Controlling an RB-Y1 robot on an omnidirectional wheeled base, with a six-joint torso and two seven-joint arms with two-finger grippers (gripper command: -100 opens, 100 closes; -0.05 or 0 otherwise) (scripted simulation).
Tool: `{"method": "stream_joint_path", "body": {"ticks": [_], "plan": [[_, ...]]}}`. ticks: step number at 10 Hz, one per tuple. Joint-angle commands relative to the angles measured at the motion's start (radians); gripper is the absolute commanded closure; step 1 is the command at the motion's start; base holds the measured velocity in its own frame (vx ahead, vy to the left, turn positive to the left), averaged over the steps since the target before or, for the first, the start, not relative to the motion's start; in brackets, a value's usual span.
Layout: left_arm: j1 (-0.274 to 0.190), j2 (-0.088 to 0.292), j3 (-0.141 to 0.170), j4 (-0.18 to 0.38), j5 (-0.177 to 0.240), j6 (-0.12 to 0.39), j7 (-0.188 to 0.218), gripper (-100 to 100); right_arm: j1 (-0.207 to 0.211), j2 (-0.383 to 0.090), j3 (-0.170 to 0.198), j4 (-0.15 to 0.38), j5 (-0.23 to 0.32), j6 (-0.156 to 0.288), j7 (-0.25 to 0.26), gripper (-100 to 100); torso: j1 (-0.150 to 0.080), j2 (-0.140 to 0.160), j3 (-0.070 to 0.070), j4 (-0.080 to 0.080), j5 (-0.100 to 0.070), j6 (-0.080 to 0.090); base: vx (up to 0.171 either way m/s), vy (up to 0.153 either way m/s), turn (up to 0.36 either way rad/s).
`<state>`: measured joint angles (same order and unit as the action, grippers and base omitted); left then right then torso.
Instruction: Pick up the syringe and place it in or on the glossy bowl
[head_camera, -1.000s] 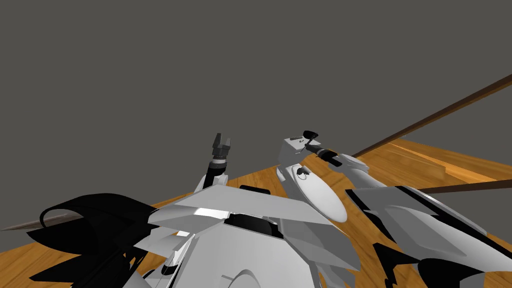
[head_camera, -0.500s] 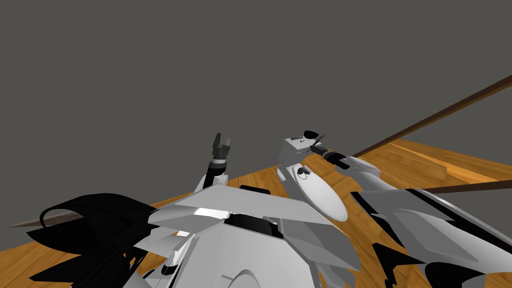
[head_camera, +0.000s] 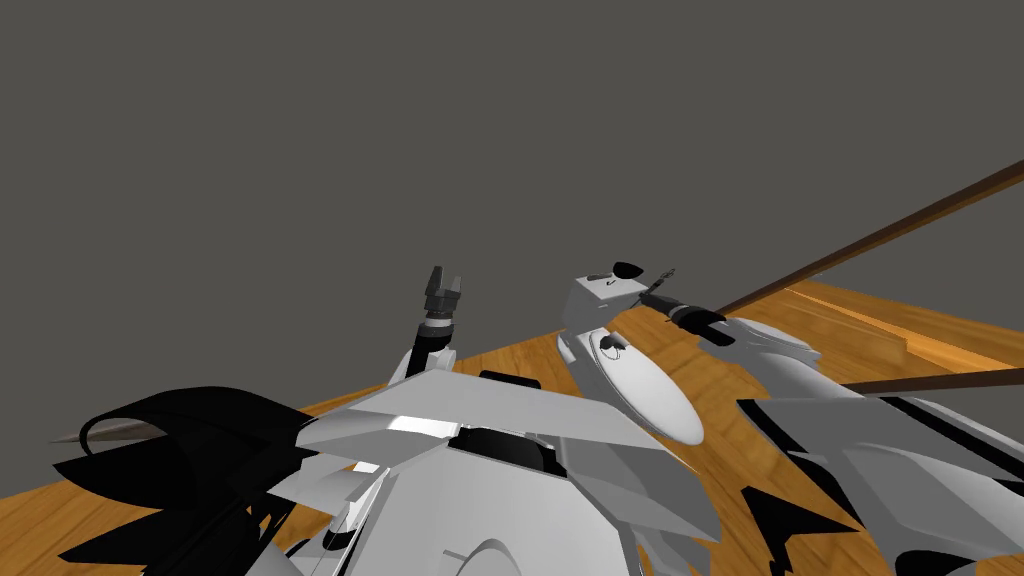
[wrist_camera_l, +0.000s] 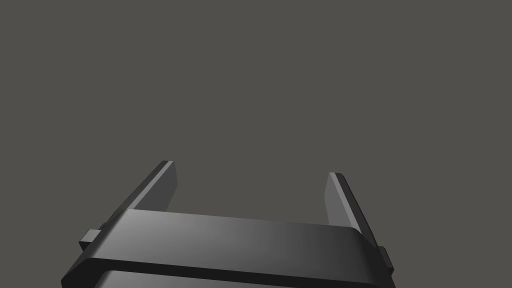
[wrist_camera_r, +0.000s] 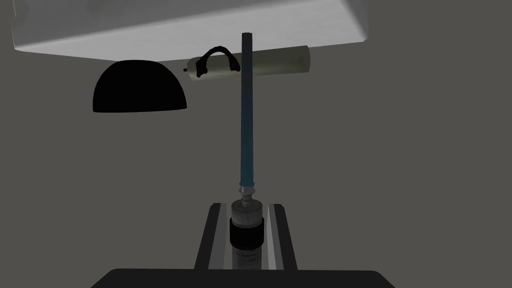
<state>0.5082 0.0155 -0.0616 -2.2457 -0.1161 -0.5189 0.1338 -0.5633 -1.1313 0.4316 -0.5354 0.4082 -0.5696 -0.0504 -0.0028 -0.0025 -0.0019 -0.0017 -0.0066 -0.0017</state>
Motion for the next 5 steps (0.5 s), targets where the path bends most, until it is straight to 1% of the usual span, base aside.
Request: {"method": "stream_joint_path", "body": {"ticks": [1,2,3,4,5], "plan": [[0.0,0.0,0.0,0.0,0.0,0.0,0.0,0,0.011,-0.036,0.003,0.013,-0.018,-0.001,-0.02,100,0.0,0.0,0.0,0.0,0.0,0.0,0.018,0.026,0.072],[0.0,0.0,0.0,0.0,0.0,0.0,0.0,0,0.017,-0.053,0.005,0.011,-0.025,0.003,-0.031,100,-0.001,-0.002,-0.001,0.0,0.0,0.0,0.032,0.017,0.064],[0.0,0.0,0.0,0.0,0.0,0.0,0.0,0,0.028,-0.082,0.009,0.006,-0.037,0.011,-0.052,100,-0.002,-0.002,-0.001,0.0,0.0,0.0,0.036,0.004,0.108],[0.0,0.0,0.0,0.0,0.0,0.0,0.0,0,0.035,-0.107,0.013,0.001,-0.047,0.017,-0.069,100,-0.003,-0.003,-0.002,0.0,0.0,0.0,0.037,-0.023,0.112],[0.0,0.0,0.0,0.0,0.0,0.0,0.0,0,0.04,-0.129,0.016,-0.004,-0.054,0.021,-0.084,100,-0.005,-0.004,-0.002,-0.001,-0.001,-0.001,0.018,-0.062,0.107]]}}
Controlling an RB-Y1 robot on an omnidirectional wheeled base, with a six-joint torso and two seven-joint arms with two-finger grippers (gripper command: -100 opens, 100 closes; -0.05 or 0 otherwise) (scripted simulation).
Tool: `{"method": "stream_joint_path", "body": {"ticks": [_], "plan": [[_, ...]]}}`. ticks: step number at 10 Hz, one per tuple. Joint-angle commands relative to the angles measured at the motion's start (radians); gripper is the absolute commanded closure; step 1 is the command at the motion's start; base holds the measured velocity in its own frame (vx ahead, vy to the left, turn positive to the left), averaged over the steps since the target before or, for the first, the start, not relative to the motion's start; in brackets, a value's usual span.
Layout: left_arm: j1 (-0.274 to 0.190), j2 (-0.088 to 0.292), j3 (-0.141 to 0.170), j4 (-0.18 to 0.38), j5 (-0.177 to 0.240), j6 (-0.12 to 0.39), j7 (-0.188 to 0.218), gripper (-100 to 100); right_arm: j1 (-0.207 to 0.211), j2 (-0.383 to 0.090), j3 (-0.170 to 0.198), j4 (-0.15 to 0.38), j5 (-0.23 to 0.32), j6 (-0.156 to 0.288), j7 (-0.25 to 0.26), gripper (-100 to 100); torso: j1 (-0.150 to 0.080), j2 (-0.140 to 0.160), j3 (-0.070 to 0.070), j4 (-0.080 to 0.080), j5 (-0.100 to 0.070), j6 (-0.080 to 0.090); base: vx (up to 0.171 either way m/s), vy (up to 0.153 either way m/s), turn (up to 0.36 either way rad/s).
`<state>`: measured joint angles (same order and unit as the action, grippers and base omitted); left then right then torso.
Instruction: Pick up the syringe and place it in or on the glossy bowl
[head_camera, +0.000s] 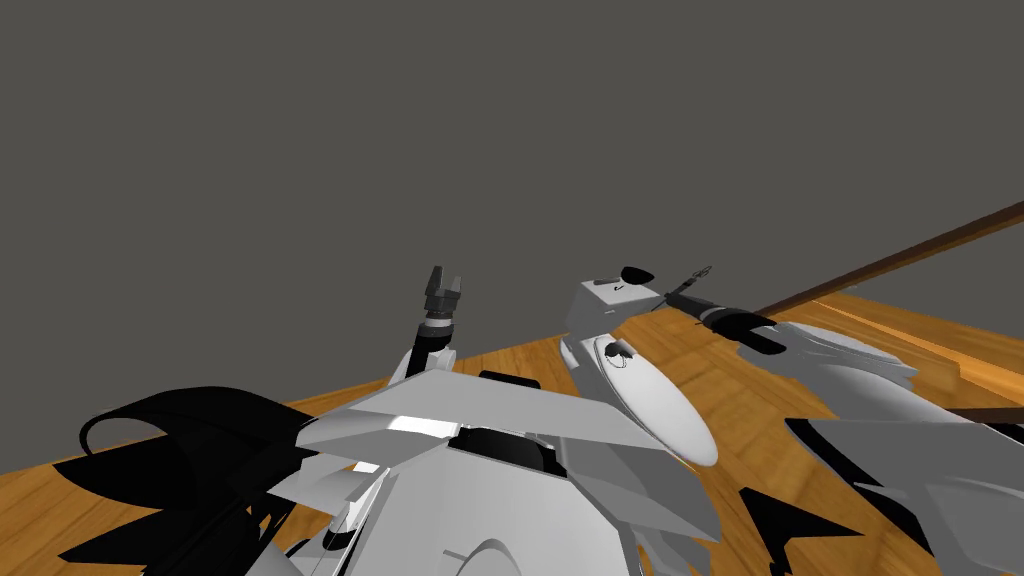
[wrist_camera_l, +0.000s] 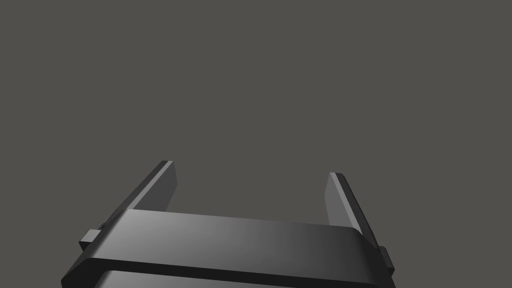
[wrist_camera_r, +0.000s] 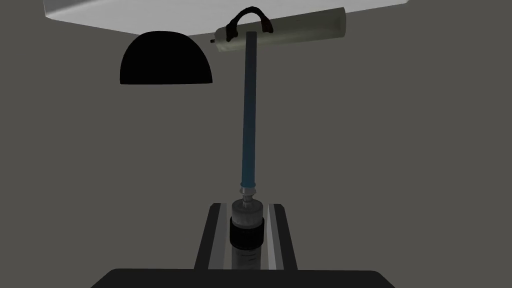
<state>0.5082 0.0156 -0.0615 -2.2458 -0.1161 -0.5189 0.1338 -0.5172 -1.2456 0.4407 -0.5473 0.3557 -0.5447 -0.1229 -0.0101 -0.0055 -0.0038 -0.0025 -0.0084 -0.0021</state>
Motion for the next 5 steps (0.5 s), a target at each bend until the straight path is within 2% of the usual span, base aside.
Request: {"method": "stream_joint_path", "body": {"ticks": [1,3,4,5], "plan": [[0.0,0.0,0.0,0.0,0.0,0.0,0.0,0,-0.004,-0.035,0.012,0.003,-0.006,-0.001,-0.025,100,0.0,0.0,0.0,0.0,0.0,0.0,0.02,-0.081,0.125],[0.0,0.0,0.0,0.0,0.0,0.0,0.0,0,-0.007,-0.073,0.023,-0.009,-0.009,0.004,-0.052,100,-0.003,-0.003,-0.002,0.0,0.0,-0.001,0.095,-0.148,0.147],[0.0,0.0,0.0,0.0,0.0,0.0,0.0,0,-0.01,-0.082,0.026,-0.012,-0.008,0.005,-0.06,100,-0.007,-0.006,-0.003,-0.001,0.0,-0.002,0.092,-0.201,0.12],[0.0,0.0,0.0,0.0,0.0,0.0,0.0,0,-0.01,-0.082,0.026,-0.012,-0.008,0.005,-0.06,100,-0.009,-0.007,-0.004,-0.002,-0.002,-0.001,0.067,-0.138,0.043]]}}
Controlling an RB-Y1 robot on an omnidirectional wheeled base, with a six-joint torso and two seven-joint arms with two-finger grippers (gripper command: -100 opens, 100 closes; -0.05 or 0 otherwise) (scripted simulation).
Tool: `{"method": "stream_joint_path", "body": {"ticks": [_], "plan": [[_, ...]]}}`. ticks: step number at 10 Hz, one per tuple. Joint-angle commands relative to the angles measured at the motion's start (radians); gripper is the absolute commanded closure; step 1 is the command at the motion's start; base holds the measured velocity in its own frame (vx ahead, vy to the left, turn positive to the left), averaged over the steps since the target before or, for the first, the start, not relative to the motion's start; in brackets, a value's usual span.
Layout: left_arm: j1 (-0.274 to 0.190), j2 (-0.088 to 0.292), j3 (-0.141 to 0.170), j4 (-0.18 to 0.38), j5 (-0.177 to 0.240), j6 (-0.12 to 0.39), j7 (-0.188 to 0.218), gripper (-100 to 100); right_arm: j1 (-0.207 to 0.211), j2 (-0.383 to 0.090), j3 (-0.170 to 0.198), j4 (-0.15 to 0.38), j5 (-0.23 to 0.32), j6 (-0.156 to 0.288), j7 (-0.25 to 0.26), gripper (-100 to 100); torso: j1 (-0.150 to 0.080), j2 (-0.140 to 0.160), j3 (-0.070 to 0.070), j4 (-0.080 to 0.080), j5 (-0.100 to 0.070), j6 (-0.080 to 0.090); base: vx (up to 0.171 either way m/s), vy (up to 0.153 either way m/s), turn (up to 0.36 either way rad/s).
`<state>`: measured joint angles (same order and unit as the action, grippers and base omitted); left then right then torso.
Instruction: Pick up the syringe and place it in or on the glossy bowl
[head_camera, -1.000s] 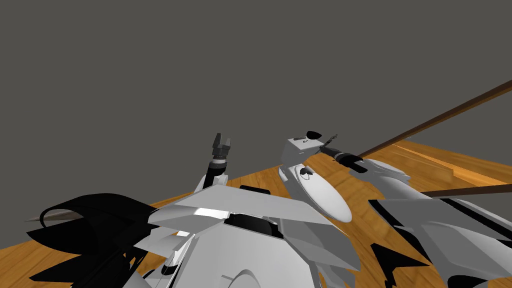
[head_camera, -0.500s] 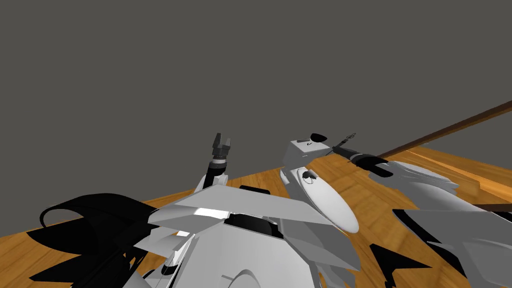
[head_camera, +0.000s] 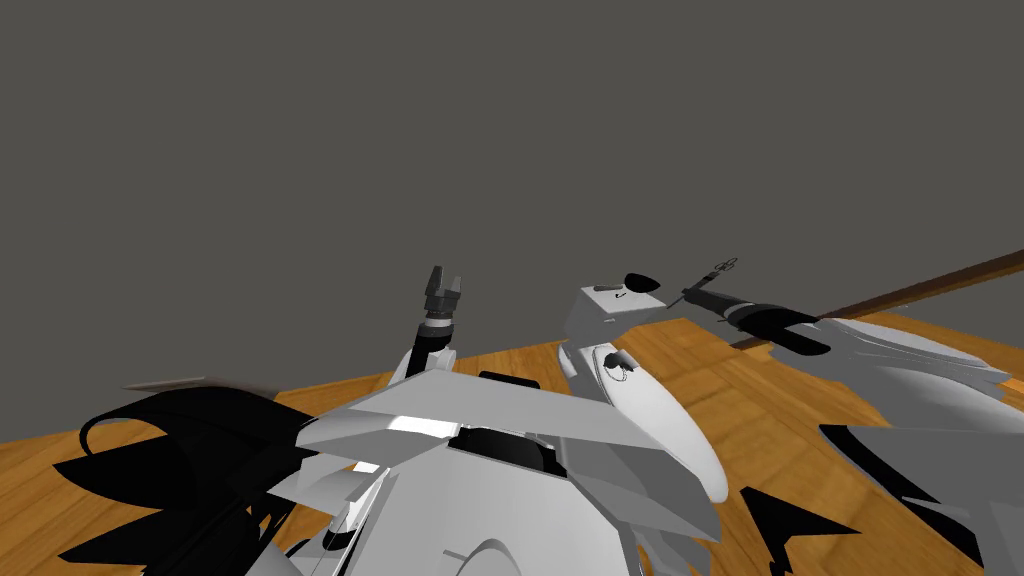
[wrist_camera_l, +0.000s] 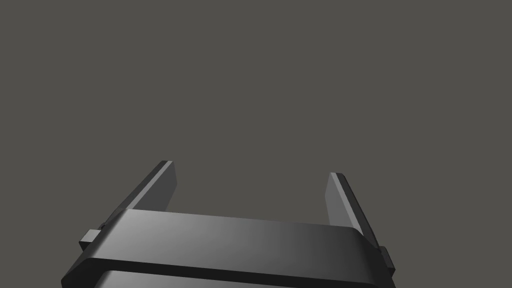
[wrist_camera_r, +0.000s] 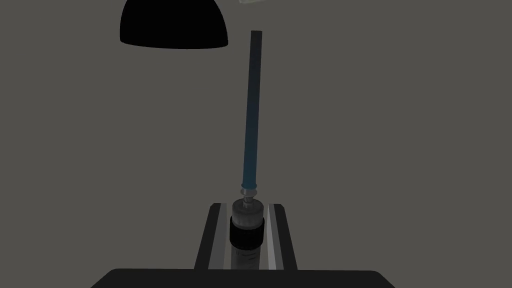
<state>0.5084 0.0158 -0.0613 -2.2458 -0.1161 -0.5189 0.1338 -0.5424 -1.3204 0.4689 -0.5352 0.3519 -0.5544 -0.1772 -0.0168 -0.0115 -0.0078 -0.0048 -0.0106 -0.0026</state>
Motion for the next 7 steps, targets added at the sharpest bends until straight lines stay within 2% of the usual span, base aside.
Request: {"method": "stream_joint_path", "body": {"ticks": [1,4,7], "plan": [[0.0,0.0,0.0,0.0,0.0,0.0,0.0,0,0.009,-0.024,0.006,-0.03,0.001,0.017,-0.02,100,0.0,0.0,0.0,0.0,0.0,0.0,0.097,-0.143,0.121],[0.0,0.0,0.0,0.0,0.0,0.0,0.0,0,-0.004,-0.043,0.019,-0.038,0.015,0.02,-0.042,100,-0.004,-0.007,-0.004,-0.001,0.0,-0.002,0.152,-0.213,0.142],[0.0,0.0,0.0,0.0,0.0,0.0,0.0,0,-0.018,-0.054,0.032,-0.044,0.034,0.022,-0.061,100,-0.008,-0.011,-0.007,-0.003,-0.001,-0.003,0.165,-0.254,0.139]]}}
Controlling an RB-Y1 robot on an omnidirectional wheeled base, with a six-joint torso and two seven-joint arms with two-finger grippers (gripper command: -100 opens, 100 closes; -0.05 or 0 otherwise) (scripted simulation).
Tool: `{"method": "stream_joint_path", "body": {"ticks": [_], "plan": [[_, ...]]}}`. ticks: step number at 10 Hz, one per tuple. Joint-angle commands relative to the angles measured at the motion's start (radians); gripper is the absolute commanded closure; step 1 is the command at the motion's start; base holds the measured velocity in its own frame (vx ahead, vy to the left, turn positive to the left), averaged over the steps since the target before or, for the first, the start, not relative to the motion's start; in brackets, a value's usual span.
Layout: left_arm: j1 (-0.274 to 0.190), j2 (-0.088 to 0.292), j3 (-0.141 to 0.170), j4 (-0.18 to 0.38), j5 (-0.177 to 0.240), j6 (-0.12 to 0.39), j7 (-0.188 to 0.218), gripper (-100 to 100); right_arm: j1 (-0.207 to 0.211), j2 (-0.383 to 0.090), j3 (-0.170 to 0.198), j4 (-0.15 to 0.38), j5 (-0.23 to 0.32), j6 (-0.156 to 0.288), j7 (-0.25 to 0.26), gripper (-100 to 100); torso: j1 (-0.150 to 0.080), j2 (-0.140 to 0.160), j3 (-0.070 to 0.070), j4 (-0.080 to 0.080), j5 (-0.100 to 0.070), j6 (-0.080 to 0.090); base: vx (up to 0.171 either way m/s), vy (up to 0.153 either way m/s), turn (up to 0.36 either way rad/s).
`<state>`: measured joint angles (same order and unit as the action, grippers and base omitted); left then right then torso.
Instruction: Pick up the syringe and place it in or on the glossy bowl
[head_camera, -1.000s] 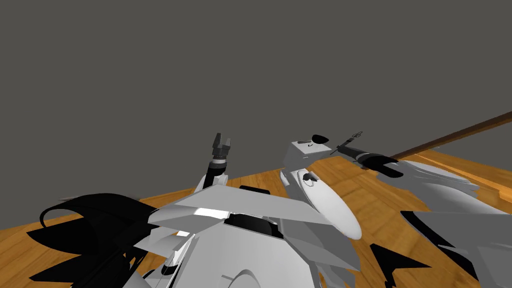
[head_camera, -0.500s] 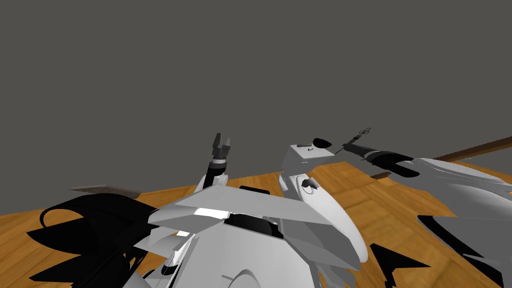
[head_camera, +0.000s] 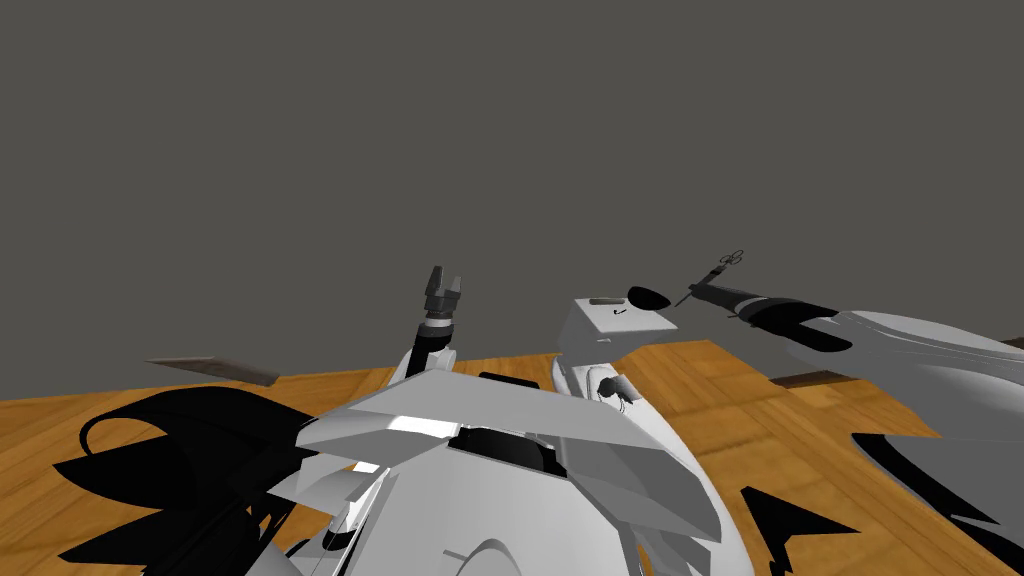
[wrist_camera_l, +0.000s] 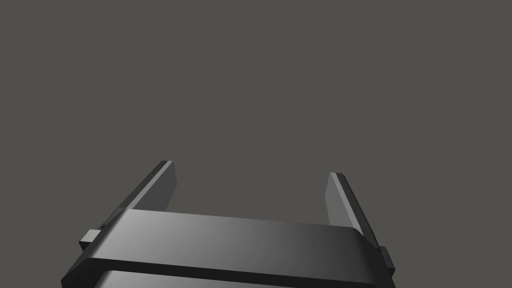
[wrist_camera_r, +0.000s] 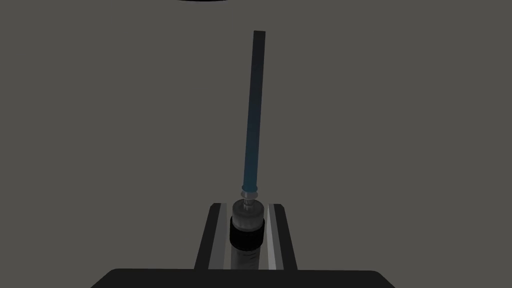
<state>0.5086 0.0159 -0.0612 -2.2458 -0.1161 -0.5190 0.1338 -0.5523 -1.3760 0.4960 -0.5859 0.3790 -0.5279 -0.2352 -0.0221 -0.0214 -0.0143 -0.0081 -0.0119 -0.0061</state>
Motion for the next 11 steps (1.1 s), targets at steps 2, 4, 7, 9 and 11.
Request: {"method": "stream_joint_path", "body": {"ticks": [2,4,7,9,11], "plan": [[0.0,0.0,0.0,0.0,0.0,0.0,0.0,0,-0.018,-0.003,0.013,0.003,0.019,-0.004,-0.014,100,0.002,0.0,0.0,0.0,0.001,0.0,0.136,-0.216,0.108],[0.0,0.0,0.0,0.0,0.0,0.0,0.0,0,-0.026,-0.006,0.02,0.0,0.03,-0.003,-0.022,100,0.0,0.001,0.001,0.0,0.001,0.0,0.119,-0.232,0.103],[0.0,0.0,0.0,0.0,0.0,0.0,0.0,0,-0.033,-0.006,0.025,0.001,0.039,-0.004,-0.028,100,0.003,0.001,0.0,0.0,0.001,0.0,0.107,-0.172,0.073],[0.0,0.0,0.0,0.0,0.0,0.0,0.0,0,-0.035,-0.007,0.025,0.001,0.04,-0.003,-0.029,-100,0.015,0.008,0.004,0.001,0.003,0.001,0.009,-0.013,0.002],[0.0,0.0,0.0,0.0,0.0,0.0,0.0,0,-0.035,-0.007,0.025,0.001,0.04,-0.003,-0.029,-100,0.018,0.01,0.006,0.002,0.004,0.001,0.0,0.0,0.0]]}}
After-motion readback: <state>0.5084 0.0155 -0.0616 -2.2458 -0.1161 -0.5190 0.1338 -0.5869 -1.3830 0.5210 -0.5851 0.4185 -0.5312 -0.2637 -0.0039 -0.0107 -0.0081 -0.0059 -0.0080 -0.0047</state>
